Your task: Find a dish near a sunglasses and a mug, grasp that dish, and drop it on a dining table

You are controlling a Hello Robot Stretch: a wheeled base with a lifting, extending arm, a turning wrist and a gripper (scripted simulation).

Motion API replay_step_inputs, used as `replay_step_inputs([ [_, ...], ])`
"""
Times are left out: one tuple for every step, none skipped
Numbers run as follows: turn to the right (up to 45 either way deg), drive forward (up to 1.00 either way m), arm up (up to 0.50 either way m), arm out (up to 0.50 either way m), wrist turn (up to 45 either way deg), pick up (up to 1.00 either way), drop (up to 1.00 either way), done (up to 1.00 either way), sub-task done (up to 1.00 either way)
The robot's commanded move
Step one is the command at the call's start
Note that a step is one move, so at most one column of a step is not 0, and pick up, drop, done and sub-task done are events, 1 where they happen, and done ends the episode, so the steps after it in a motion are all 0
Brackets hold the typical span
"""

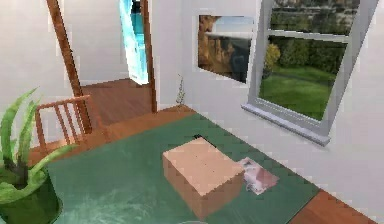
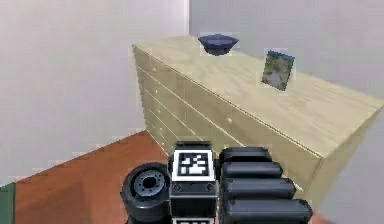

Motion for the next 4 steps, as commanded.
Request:
replay_step_inputs([
  [-45.0, 0.0, 0.0, 0.0, 0.0, 0.0, 0.0, 0.0, 0.0],
  [-18.0, 0.0, 0.0, 0.0, 0.0, 0.0, 0.0, 0.0, 0.0],
  [45.0, 0.0, 0.0, 0.0, 0.0, 0.0, 0.0, 0.0, 0.0],
  [18.0, 0.0, 0.0, 0.0, 0.0, 0.0, 0.0, 0.0, 0.0],
])
